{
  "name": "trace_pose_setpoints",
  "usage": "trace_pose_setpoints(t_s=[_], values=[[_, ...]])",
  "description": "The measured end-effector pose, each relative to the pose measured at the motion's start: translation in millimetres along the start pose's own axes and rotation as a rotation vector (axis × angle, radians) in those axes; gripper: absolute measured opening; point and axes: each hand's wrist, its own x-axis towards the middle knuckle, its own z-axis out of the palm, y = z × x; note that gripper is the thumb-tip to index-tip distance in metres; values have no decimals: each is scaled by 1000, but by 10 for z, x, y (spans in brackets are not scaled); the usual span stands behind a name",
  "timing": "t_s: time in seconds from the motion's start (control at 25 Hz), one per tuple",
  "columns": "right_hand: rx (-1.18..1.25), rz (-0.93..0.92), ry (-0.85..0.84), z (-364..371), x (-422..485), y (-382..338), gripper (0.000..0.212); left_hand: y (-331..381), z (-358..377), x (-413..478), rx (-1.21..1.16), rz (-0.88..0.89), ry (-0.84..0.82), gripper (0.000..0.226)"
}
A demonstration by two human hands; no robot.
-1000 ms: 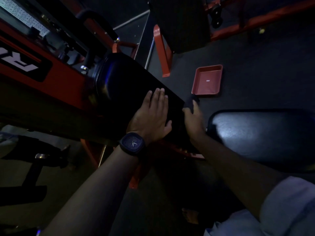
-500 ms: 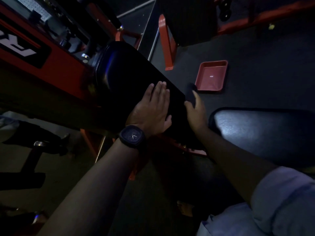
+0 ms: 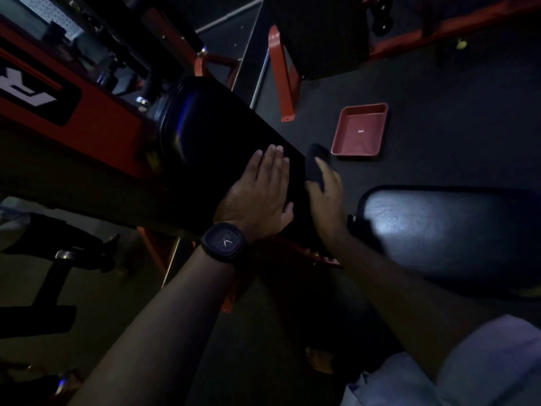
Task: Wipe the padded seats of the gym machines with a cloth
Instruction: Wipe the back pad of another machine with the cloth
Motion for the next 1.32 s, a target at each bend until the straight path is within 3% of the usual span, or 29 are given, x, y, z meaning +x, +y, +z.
trace_pose_setpoints(t_s=[0.08, 0.2, 0.24, 0.4, 0.44, 0.52, 0.56, 0.6, 0.72, 0.76, 0.84, 0.88, 0.92, 1.04, 1.08, 1.16, 1.2, 1.24, 1.32], values=[[-25, -137, 13, -9, 65, 35, 58, -16, -2, 7, -6, -4, 6, 82], [25, 299, 82, -90, 256, 212, 62, -7, -17, 7, -18, -7, -6, 82], [-9, 323, 89, -73, 147, 192, 62, -3, -19, 5, -13, -4, -22, 82], [-58, -193, 47, 25, -189, 98, 59, -27, -6, 5, -3, 2, -23, 83], [-48, -134, 63, -21, -105, 170, 57, -23, -9, -4, -8, -1, -25, 83], [21, 288, 115, -59, -18, 259, 58, -13, -5, -4, 3, 0, -29, 83], [-6, 385, 111, -46, -82, 235, 60, -17, -17, -6, 4, -1, -39, 83], [-29, 283, 115, -17, -236, 180, 61, -13, -22, -12, 0, 1, -37, 83], [-88, -296, 33, 38, -426, 181, 61, -15, -15, 8, -10, -5, -27, 83], [-109, -268, 41, -20, -302, 241, 60, -13, -22, 3, -15, -10, -34, 84], [-14, 153, 106, -84, -140, 310, 58, -4, -16, 0, -5, -7, -30, 84], [-43, 269, 106, -84, -161, 296, 58, -9, -26, 1, -2, -7, -37, 83], [-70, 196, 93, -79, -287, 230, 59, -10, -30, -1, 1, -4, -33, 83], [-165, -374, -39, -24, -504, 255, 60, -13, -34, 2, -3, -1, -27, 84], [-183, -350, -34, -61, -387, 323, 59, -9, -39, -3, -4, -6, -33, 84], [-79, 41, 46, -106, -246, 380, 59, -1, -34, -1, 11, 3, -32, 84], [-101, 148, 51, -112, -286, 368, 61, -3, -38, -3, 15, 3, -44, 84], [-143, 60, 10, -116, -419, 316, 62, -3, -34, -8, 22, 7, -48, 84], [-204, -309, -105, -76, -656, 364, 62, -8, -17, -16, 43, 18, -38, 84]])
